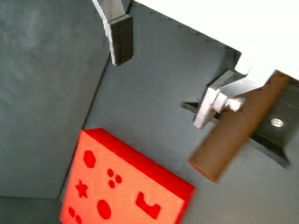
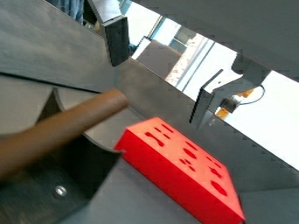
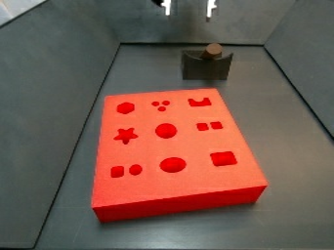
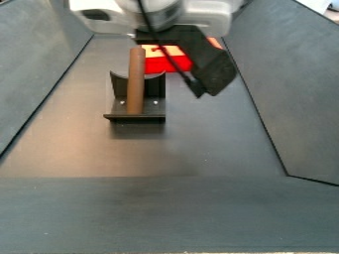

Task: Pick up the oval object. Move up. Place the oval object on the fixture. Regrasp the oval object. Move to above the board. Insert the oval object.
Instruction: Regrasp the oval object.

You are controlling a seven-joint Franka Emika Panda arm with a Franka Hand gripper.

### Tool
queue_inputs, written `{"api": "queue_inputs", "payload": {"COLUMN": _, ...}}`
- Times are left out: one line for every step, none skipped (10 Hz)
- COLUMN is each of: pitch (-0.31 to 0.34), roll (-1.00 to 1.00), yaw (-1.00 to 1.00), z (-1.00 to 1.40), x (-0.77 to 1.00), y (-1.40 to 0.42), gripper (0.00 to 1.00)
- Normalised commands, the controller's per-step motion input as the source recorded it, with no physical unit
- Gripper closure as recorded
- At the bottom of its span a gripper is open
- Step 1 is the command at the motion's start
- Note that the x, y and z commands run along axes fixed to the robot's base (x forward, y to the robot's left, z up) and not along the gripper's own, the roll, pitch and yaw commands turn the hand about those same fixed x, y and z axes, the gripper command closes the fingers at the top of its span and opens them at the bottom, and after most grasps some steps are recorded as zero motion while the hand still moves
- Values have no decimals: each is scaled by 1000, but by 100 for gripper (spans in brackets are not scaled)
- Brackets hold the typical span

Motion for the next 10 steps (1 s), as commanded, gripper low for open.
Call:
{"api": "queue_inputs", "payload": {"pitch": -161, "roll": 5, "yaw": 57, "z": 8, "x": -971, "y": -11, "gripper": 0}}
{"api": "queue_inputs", "payload": {"pitch": -171, "roll": 16, "yaw": 76, "z": 6, "x": -794, "y": -15, "gripper": 0}}
{"api": "queue_inputs", "payload": {"pitch": -38, "roll": 1000, "yaw": -880, "z": -680, "x": -567, "y": -1000, "gripper": 0}}
{"api": "queue_inputs", "payload": {"pitch": -42, "roll": 1000, "yaw": -874, "z": -653, "x": -405, "y": -1000, "gripper": 0}}
{"api": "queue_inputs", "payload": {"pitch": -56, "roll": 1000, "yaw": -875, "z": -544, "x": -306, "y": -1000, "gripper": 0}}
{"api": "queue_inputs", "payload": {"pitch": -97, "roll": 1000, "yaw": -881, "z": -228, "x": -87, "y": -791, "gripper": 0}}
{"api": "queue_inputs", "payload": {"pitch": -111, "roll": 1000, "yaw": -881, "z": -152, "x": -51, "y": -657, "gripper": 0}}
{"api": "queue_inputs", "payload": {"pitch": -139, "roll": 1000, "yaw": -882, "z": -64, "x": -35, "y": -377, "gripper": 0}}
{"api": "queue_inputs", "payload": {"pitch": -161, "roll": 1000, "yaw": -885, "z": -40, "x": -39, "y": -162, "gripper": 0}}
{"api": "queue_inputs", "payload": {"pitch": -188, "roll": 1000, "yaw": -895, "z": -11, "x": -36, "y": -33, "gripper": 0}}
